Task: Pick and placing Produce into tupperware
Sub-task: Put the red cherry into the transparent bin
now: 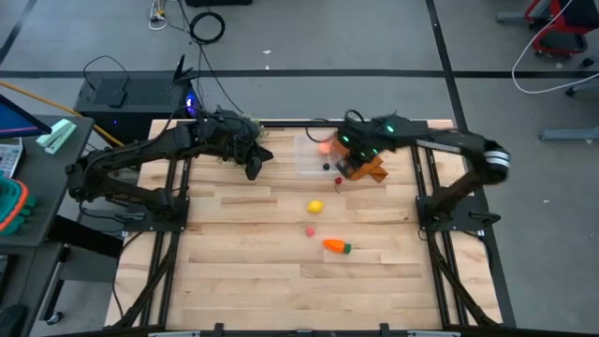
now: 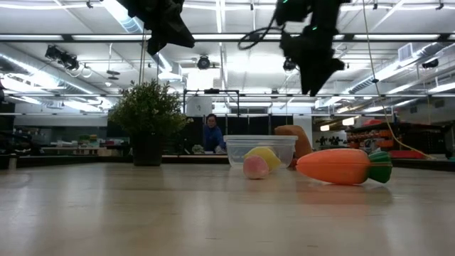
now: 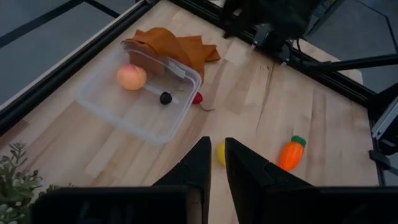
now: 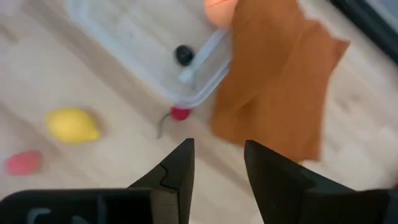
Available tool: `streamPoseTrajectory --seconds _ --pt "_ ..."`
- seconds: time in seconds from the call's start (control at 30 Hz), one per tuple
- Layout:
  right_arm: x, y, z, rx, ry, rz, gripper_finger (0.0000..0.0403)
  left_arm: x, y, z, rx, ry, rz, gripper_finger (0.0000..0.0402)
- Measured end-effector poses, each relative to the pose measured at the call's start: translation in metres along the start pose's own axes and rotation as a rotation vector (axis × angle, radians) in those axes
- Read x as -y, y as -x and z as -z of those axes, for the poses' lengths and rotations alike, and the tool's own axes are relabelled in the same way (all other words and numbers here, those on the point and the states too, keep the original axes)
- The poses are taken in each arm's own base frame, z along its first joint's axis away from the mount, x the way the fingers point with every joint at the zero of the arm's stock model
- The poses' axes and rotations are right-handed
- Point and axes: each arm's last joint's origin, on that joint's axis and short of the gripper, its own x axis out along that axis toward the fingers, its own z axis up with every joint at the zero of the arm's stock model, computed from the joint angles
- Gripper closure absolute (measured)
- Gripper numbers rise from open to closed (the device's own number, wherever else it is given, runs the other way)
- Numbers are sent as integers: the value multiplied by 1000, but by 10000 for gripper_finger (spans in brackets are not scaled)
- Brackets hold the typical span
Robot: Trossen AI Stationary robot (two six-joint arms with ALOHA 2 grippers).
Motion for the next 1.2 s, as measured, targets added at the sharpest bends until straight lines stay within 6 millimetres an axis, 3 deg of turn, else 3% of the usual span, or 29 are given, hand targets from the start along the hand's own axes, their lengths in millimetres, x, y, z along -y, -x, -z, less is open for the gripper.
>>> streamPoseTrajectory --seconds 0.17,0.43,0.6,0.97,1.2 --pt "-8 -6 49 104 -75 -113 291 0 0 0 1 0 -1 345" --pt "-22 -54 96 143 -79 -174 291 0 0 0 1 0 -1 349" --pt "-27 -76 104 155 -9 -157 267 0 0 0 1 0 -1 351" --pt "-32 -96 102 220 114 -64 149 0 0 0 1 1 -1 346" --pt "-37 -99 101 342 96 72 145 0 0 0 -2 9 -1 350"
